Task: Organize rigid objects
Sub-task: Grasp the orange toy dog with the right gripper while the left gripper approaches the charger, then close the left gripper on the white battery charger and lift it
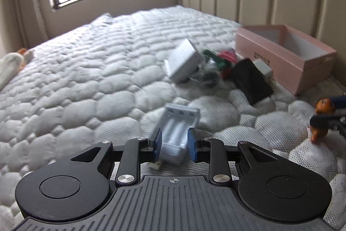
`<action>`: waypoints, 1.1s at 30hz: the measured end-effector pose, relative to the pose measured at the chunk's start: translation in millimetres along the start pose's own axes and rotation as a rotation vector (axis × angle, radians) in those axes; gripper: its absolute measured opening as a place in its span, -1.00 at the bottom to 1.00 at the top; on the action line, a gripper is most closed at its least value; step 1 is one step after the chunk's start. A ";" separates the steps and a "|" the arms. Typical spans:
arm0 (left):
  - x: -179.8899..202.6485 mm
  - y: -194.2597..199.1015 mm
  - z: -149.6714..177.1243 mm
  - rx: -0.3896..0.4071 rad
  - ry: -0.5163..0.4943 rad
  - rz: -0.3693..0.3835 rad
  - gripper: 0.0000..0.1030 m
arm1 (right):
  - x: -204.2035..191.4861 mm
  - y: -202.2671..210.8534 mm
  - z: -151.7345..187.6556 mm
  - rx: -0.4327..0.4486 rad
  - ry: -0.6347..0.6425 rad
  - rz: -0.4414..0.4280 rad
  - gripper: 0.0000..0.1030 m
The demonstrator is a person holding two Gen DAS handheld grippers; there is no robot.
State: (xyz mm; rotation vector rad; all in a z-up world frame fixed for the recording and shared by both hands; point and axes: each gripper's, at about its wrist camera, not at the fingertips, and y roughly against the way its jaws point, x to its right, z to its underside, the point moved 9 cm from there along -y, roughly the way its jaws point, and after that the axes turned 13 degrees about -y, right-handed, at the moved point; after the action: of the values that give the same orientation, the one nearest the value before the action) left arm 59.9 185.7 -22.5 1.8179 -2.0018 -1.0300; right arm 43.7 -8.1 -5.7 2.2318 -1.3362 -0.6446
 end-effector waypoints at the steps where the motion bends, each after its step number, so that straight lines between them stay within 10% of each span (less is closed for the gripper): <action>1: 3.2 -3.1 0.2 -0.004 -0.009 0.012 -0.42 | 6.8 -0.4 1.0 0.000 -0.002 0.013 -0.28; 11: 13.8 -3.9 -1.6 0.043 0.013 0.155 -0.32 | 25.8 -19.1 17.8 -0.024 -0.057 0.020 -0.19; 18: -9.0 -4.9 -9.8 0.034 -0.069 0.003 -0.33 | 27.8 -22.3 19.8 -0.032 -0.076 0.007 0.05; 26: -23.3 -23.0 -0.1 -0.003 0.131 0.177 -0.43 | 30.6 -25.3 21.2 -0.036 -0.089 0.003 0.28; 33: -15.6 -23.2 3.0 0.015 0.081 0.176 -0.45 | 31.2 -27.3 22.1 -0.039 -0.099 -0.001 0.34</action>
State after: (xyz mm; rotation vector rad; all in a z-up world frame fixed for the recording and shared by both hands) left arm 78.8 202.0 -35.2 1.6281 -2.0825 -0.8778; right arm 62.0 -27.5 -44.3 2.1952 -1.3588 -0.7842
